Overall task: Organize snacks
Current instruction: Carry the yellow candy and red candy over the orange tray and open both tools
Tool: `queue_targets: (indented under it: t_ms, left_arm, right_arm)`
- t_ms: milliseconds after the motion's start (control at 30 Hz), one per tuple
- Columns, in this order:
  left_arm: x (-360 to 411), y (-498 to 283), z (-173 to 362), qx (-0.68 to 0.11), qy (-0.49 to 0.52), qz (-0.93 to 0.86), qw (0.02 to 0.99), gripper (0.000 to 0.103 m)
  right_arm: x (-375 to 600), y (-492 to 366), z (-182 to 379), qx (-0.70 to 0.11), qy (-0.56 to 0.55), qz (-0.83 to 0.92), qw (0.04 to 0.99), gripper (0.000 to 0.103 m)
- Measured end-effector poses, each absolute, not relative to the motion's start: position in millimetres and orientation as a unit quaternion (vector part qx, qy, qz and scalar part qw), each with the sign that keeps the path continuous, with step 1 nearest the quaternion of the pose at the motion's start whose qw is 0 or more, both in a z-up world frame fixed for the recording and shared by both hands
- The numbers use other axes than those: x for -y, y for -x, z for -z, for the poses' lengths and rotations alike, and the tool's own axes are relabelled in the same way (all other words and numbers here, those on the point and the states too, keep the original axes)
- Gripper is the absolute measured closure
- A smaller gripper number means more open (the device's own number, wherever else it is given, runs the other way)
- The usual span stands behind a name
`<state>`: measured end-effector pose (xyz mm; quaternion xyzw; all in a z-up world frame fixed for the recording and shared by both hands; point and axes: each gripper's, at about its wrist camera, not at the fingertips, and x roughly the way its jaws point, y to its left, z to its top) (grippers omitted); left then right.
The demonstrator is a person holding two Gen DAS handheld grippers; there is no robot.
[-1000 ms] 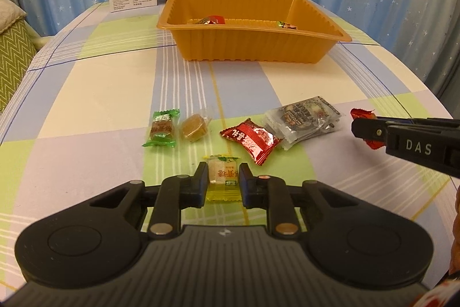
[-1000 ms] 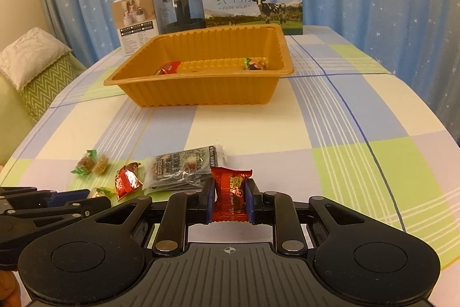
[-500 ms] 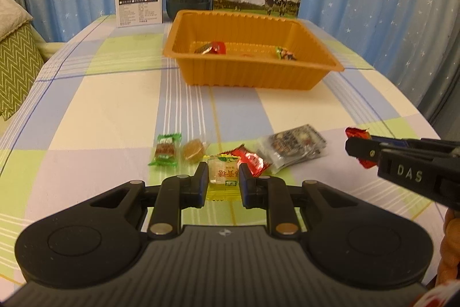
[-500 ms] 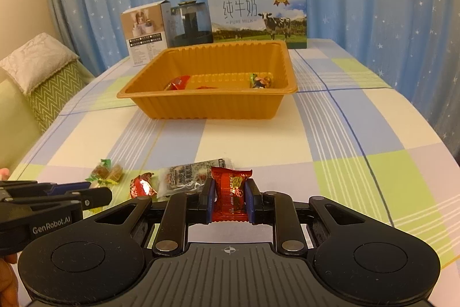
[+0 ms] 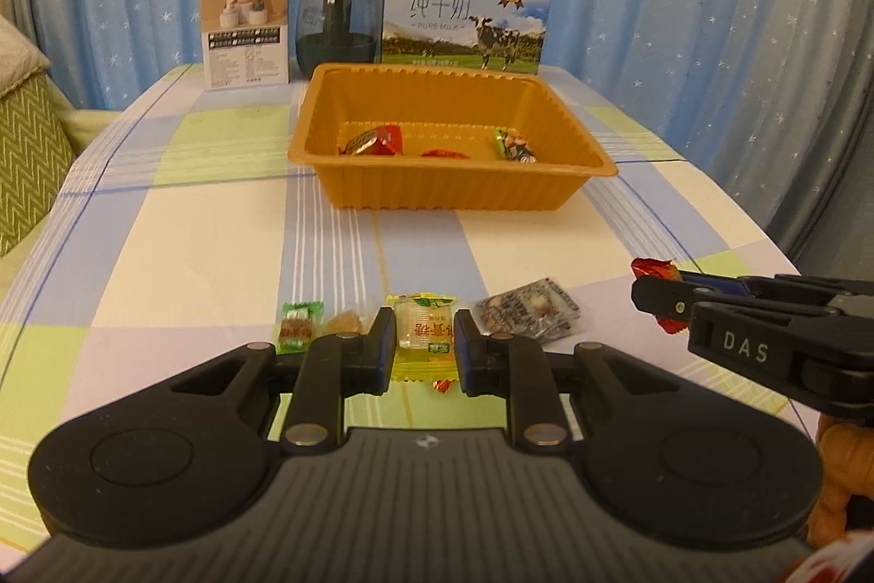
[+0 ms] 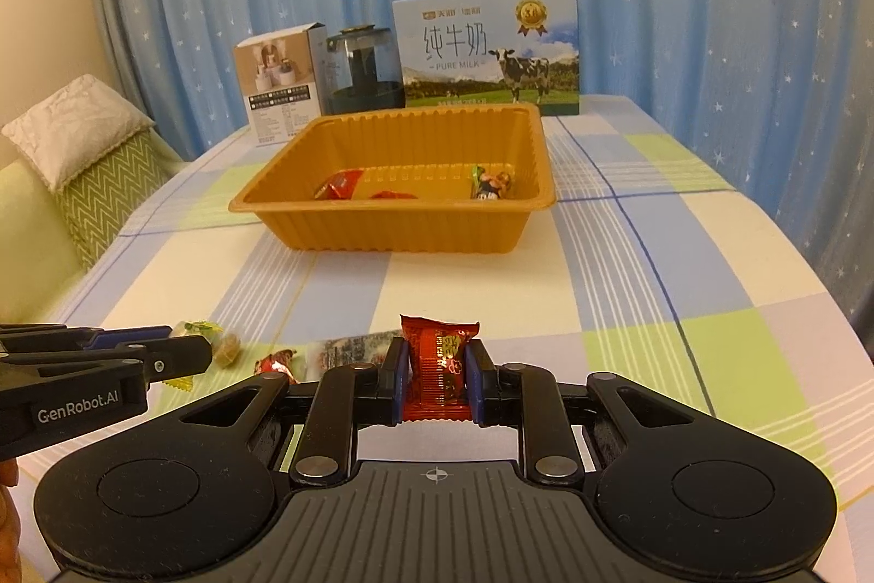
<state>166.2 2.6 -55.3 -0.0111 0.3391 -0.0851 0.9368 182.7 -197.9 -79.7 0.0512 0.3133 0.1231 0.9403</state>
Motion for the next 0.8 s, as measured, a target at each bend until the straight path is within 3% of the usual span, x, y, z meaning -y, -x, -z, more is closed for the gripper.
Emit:
queue_targets:
  t_ms: [500, 800]
  left_arm:
    - [6.2, -221.7, 4.0, -0.283, -0.002, 0.125, 0.951, 0.083]
    - [1.8, -277.0, 2.4, -0.273, 0.005, 0.125, 0.954, 0.083]
  right_arm:
    - [207.7, -230.5, 33.5, -0.266, -0.044, -0.135, 0.953, 0.081]
    - [202.9, -273.8, 25.9, -0.260, -0.039, -0.142, 0.954, 0.081]
